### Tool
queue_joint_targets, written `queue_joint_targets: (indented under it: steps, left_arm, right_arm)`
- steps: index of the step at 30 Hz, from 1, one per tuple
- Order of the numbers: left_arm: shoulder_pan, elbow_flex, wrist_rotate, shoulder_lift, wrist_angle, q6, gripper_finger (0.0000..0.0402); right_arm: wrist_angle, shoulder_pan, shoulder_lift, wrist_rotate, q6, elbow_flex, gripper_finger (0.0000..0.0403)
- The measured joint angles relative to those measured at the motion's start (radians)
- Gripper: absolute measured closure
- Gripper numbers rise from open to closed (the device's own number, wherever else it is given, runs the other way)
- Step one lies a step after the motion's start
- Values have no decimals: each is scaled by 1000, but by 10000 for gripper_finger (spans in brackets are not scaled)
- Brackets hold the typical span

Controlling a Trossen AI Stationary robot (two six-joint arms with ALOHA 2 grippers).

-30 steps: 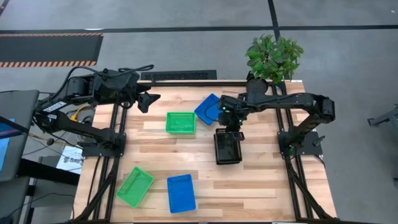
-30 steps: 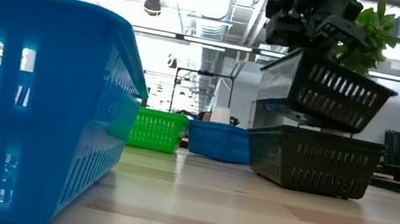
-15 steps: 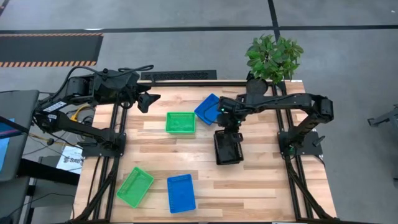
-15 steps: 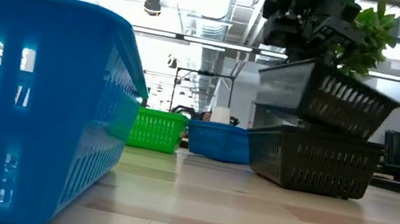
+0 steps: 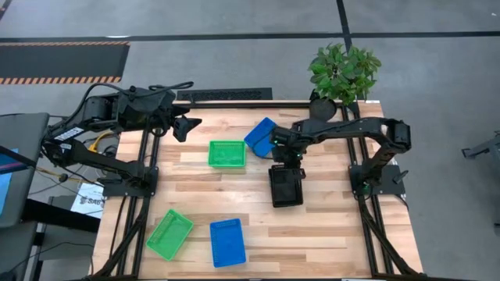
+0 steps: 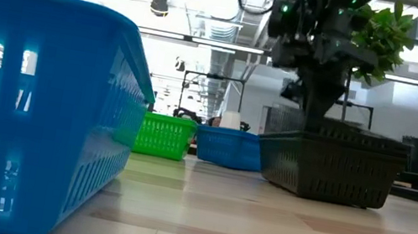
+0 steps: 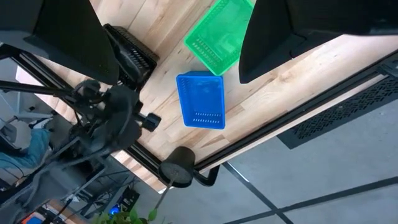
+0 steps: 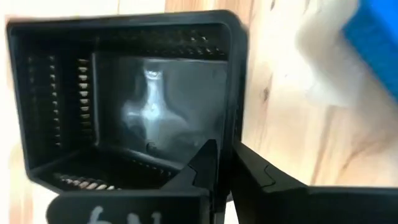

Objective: Stack baskets by color
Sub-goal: Stack the bottom black bin on the top black bin, then stack the bottom blue bin on the top blue bin

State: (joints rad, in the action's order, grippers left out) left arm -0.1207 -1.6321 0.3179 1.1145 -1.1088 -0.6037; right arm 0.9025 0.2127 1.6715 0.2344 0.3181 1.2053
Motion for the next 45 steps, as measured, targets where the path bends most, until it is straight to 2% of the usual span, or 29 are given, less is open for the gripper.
queue_joint_targets:
  steps: [8,16,21,27,30,36,40,45]
  left_arm:
    - [0,0,2,0,0,0,82]
    - [0,0,-37,0,-2,-3,82]
    - [0,0,-103,0,-83,-14,82]
    - [54,4,-130,26,-349,-102,82]
    - [113,63,-142,13,-360,-121,82]
    - [203,225,-182,-59,-304,-123,82]
    - [227,320,-177,-115,-221,-135,82]
    - [260,426,-213,-166,-125,-169,82]
  right_arm:
    - [-4,-3,54,2,13,1,315]
    - [12,6,-19,2,-46,27,215]
    - [5,16,-120,-2,-181,52,168]
    - [-106,-45,-203,-4,-426,54,169]
    - [-234,-126,-191,-30,-537,54,175]
    - [-438,-304,-65,-153,-697,102,180]
    - [-451,-383,56,-188,-770,207,181]
    - [-430,-447,241,-212,-754,358,181]
